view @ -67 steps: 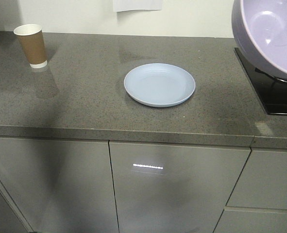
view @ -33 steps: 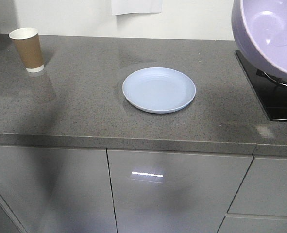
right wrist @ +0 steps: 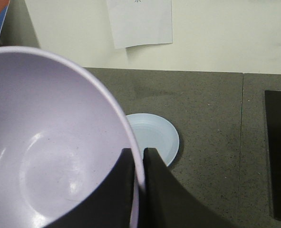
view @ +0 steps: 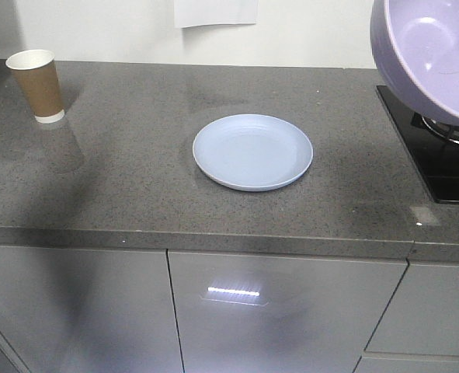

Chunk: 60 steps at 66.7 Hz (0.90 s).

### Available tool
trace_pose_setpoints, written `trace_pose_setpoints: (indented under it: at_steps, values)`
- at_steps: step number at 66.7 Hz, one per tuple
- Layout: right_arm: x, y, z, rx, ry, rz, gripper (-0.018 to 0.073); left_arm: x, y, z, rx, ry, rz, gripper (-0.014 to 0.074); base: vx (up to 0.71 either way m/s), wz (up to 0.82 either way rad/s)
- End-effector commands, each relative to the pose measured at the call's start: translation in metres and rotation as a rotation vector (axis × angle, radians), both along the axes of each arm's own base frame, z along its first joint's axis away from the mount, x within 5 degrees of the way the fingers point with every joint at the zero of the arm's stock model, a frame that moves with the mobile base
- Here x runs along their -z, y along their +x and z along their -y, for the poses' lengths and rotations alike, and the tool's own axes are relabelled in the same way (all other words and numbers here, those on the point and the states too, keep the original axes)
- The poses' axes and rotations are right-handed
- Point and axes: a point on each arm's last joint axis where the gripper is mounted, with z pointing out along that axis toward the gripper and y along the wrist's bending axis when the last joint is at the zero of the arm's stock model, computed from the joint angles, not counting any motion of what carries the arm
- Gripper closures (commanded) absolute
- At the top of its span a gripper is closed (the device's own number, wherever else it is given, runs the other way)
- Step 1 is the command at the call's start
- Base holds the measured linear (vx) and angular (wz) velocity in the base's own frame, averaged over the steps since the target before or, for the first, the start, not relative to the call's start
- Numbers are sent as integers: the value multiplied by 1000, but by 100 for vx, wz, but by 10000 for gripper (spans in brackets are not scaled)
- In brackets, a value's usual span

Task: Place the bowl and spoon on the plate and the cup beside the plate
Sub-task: 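Drive the base toward the plate while holding bowl and spoon, then continue driving up to the counter edge in front of the plate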

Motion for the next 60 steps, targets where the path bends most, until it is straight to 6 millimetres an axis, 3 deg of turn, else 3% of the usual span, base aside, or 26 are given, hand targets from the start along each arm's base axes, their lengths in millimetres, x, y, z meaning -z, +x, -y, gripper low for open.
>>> trace_pose_setpoints:
  at_steps: [1, 60]
  values:
    - [-15, -4, 1, 12, 22, 100, 569, -15, -2, 0, -8, -25, 95, 602, 4, -1]
    - [-15, -4, 1, 12, 22, 100, 569, -15, -2, 0, -8, -25, 95, 602, 5, -2]
